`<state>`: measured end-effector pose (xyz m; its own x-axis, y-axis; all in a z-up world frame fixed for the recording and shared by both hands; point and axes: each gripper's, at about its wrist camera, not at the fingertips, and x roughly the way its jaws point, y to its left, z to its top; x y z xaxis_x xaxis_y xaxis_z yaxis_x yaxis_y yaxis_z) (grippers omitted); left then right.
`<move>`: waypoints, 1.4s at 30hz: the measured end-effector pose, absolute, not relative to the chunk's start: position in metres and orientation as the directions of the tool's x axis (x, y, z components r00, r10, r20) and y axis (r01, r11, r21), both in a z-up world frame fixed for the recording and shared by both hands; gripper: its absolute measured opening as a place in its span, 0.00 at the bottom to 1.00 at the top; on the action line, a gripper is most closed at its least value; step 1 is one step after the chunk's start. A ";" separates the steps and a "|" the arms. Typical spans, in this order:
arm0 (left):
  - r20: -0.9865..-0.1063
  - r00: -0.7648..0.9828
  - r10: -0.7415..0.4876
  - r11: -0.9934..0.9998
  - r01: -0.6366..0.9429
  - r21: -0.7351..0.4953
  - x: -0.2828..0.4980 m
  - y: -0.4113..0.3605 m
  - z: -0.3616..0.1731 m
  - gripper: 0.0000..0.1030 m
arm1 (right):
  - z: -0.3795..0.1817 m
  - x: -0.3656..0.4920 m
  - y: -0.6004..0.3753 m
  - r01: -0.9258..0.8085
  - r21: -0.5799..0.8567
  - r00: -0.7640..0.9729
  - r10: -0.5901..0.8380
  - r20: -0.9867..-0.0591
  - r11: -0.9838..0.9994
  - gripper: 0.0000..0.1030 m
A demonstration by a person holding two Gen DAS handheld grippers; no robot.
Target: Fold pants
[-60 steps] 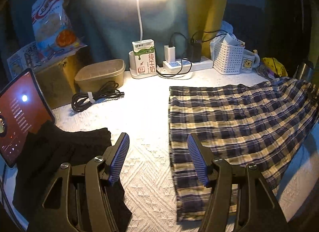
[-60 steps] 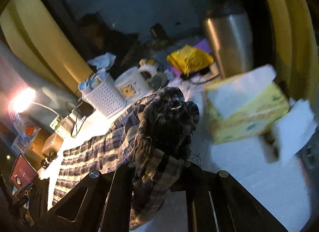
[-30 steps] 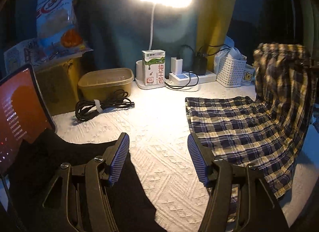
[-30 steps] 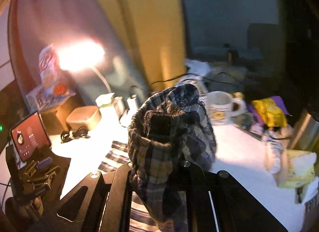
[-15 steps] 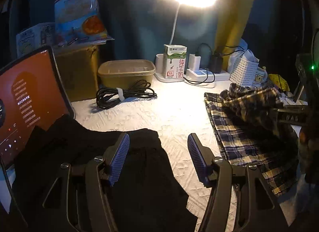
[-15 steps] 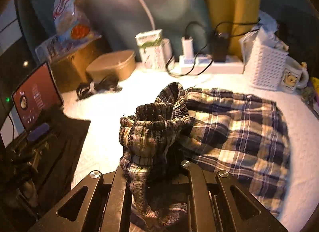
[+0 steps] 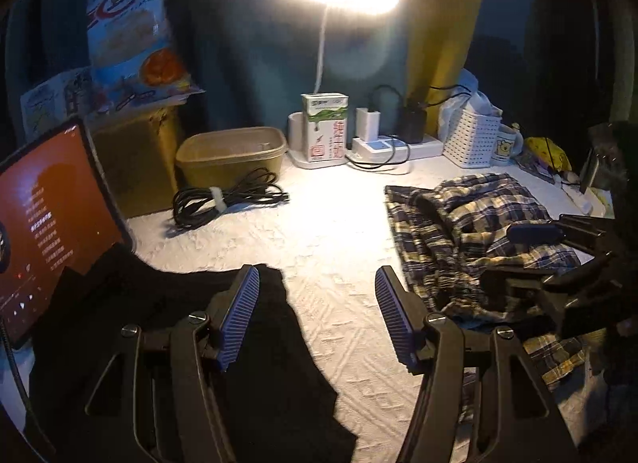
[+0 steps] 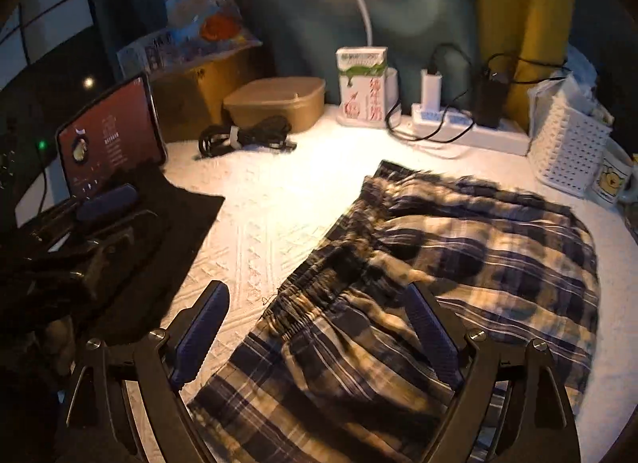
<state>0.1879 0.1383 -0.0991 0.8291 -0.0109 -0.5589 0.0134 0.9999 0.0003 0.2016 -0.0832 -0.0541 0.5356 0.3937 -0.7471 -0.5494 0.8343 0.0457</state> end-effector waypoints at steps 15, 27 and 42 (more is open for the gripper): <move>-0.639 0.754 -0.151 0.974 0.223 0.034 0.245 0.037 -0.107 0.59 | -0.049 0.196 -0.224 -0.309 -0.008 0.672 0.212 -0.709 0.951 0.88; -0.742 0.668 -0.061 0.986 0.155 0.059 0.267 0.037 -0.152 0.62 | -0.098 0.178 -0.236 -0.362 -0.107 0.591 0.139 -0.795 0.926 0.88; -0.689 0.707 -0.161 0.982 0.182 -0.043 0.249 0.059 -0.116 0.65 | -0.071 0.147 -0.278 -0.345 -0.074 0.616 0.166 -0.770 0.936 0.88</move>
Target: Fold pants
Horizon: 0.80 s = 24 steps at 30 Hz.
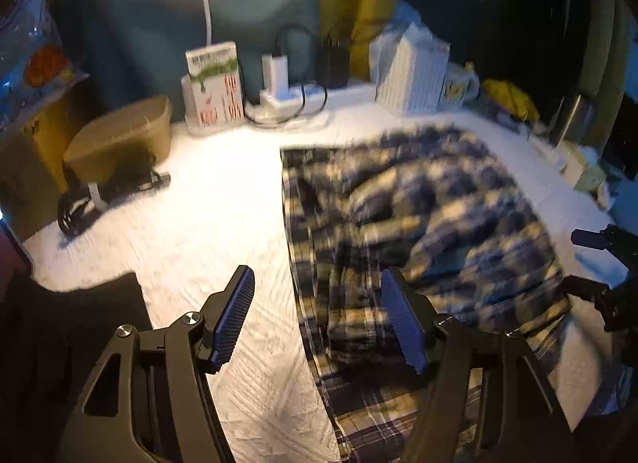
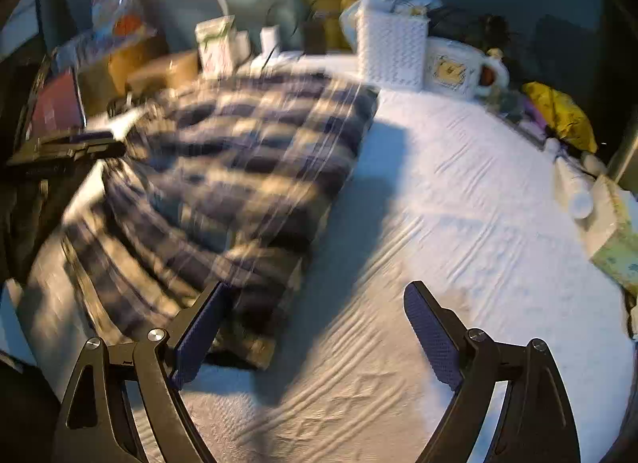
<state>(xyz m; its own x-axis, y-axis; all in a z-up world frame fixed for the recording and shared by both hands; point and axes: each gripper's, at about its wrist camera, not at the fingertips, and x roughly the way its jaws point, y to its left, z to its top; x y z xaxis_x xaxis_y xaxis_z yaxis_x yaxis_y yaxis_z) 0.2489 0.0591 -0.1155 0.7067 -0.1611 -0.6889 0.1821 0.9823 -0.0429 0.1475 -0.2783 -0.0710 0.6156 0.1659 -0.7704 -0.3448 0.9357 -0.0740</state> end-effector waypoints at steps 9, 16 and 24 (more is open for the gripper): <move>-0.685 0.712 -0.156 0.982 0.188 -0.028 0.289 0.060 -0.113 0.33 | -0.036 0.181 -0.289 -0.299 -0.039 0.703 0.192 -0.685 0.954 0.86; -0.699 0.668 -0.255 0.960 0.261 -0.101 0.308 0.052 -0.122 0.32 | -0.043 0.212 -0.274 -0.334 -0.016 0.679 0.228 -0.698 0.943 0.53; -0.716 0.669 -0.199 0.968 0.247 -0.039 0.328 0.057 -0.135 0.12 | -0.043 0.260 -0.261 -0.365 0.017 0.671 0.276 -0.688 0.931 0.38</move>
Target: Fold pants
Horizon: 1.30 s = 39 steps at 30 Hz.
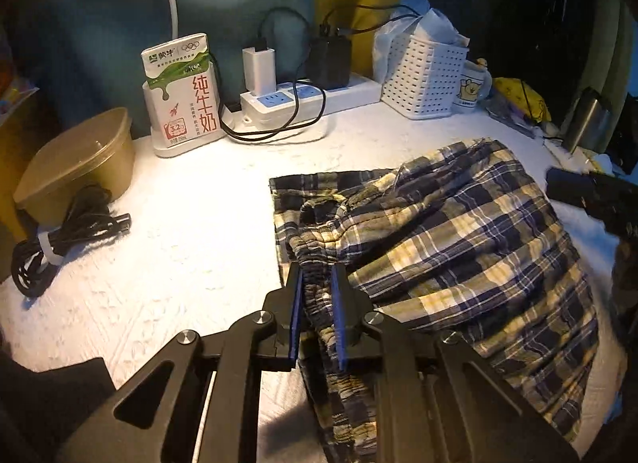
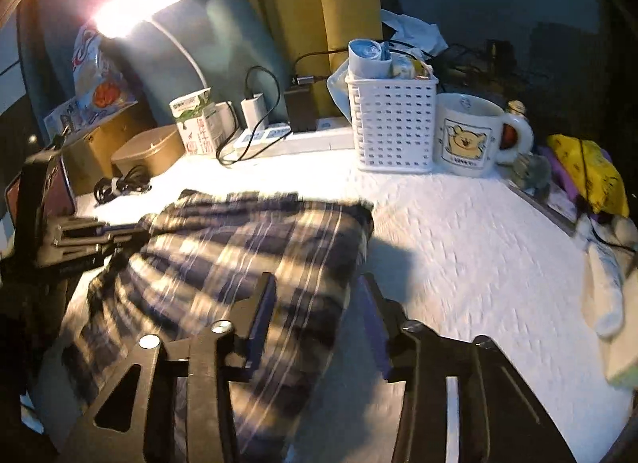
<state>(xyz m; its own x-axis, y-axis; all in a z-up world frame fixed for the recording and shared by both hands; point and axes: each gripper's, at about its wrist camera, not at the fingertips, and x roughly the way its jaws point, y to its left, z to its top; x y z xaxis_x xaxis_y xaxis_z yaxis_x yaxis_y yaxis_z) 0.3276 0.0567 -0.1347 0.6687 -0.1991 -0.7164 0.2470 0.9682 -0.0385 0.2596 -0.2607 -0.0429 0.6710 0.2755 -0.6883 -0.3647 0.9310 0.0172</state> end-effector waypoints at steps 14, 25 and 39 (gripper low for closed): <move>-0.687 0.686 -0.240 0.960 0.275 -0.061 0.343 0.061 -0.110 0.43 | -0.063 0.338 -0.263 -0.320 0.053 0.591 0.243 -0.769 0.946 0.33; -0.737 0.647 -0.195 0.971 0.232 -0.053 0.374 0.062 -0.135 0.43 | -0.079 0.350 -0.259 -0.330 0.051 0.590 0.249 -0.768 0.942 0.33; -0.651 0.740 -0.169 0.984 0.164 -0.070 0.358 0.083 -0.089 0.44 | -0.053 0.337 -0.247 -0.306 -0.032 0.648 0.184 -0.739 0.951 0.36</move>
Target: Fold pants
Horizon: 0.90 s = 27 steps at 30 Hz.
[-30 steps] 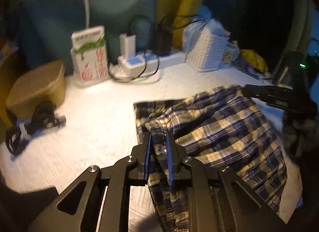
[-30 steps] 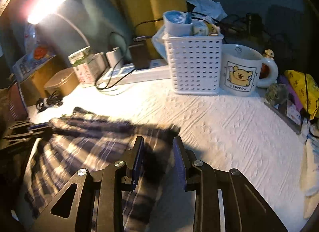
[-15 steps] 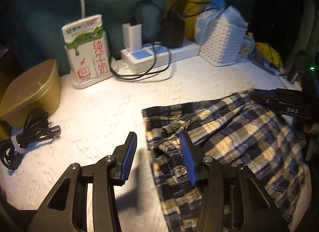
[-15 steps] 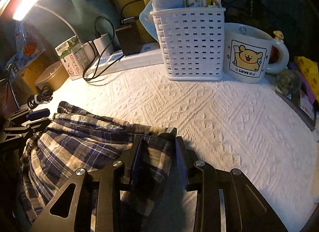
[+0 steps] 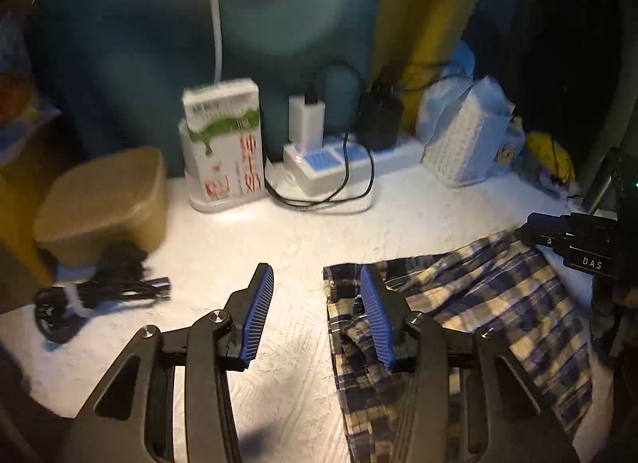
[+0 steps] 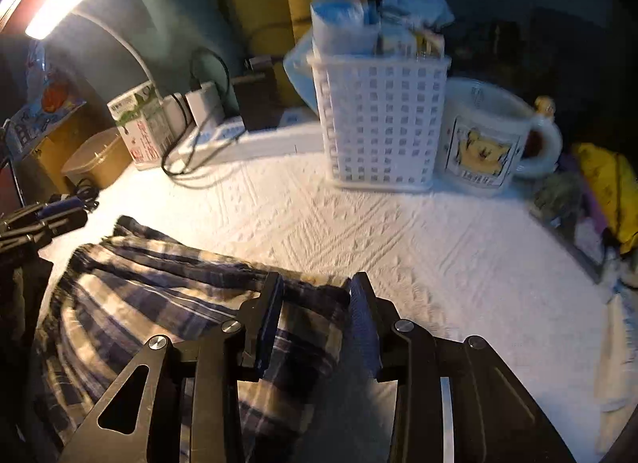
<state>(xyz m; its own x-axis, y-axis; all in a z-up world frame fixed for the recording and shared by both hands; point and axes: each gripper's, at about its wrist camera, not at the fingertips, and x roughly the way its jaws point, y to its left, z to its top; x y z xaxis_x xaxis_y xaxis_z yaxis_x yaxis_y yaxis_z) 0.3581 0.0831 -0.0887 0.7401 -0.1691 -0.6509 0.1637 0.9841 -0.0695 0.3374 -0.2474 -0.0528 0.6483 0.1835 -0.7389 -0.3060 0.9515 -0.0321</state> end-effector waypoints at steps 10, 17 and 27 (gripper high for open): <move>-0.680 0.702 -0.213 0.973 0.212 -0.087 0.324 0.064 -0.100 0.44 | -0.023 0.298 -0.236 -0.320 -0.060 0.684 0.187 -0.705 0.946 0.51; -0.715 0.663 -0.222 0.970 0.222 -0.095 0.327 0.060 -0.125 0.48 | -0.034 0.292 -0.246 -0.301 -0.044 0.666 0.177 -0.725 0.953 0.64; -0.729 0.628 -0.273 0.955 0.266 -0.129 0.367 0.056 -0.135 0.65 | -0.058 0.313 -0.263 -0.281 0.024 0.625 0.202 -0.754 0.959 0.69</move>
<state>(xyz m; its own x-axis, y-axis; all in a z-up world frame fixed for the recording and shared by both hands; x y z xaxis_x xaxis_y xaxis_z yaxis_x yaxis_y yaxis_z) 0.3670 0.0563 -0.1350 0.6277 -0.2729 -0.7290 0.2659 0.9554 -0.1286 0.3131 -0.2630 -0.0578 0.6255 0.2020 -0.7536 -0.2810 0.9594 0.0239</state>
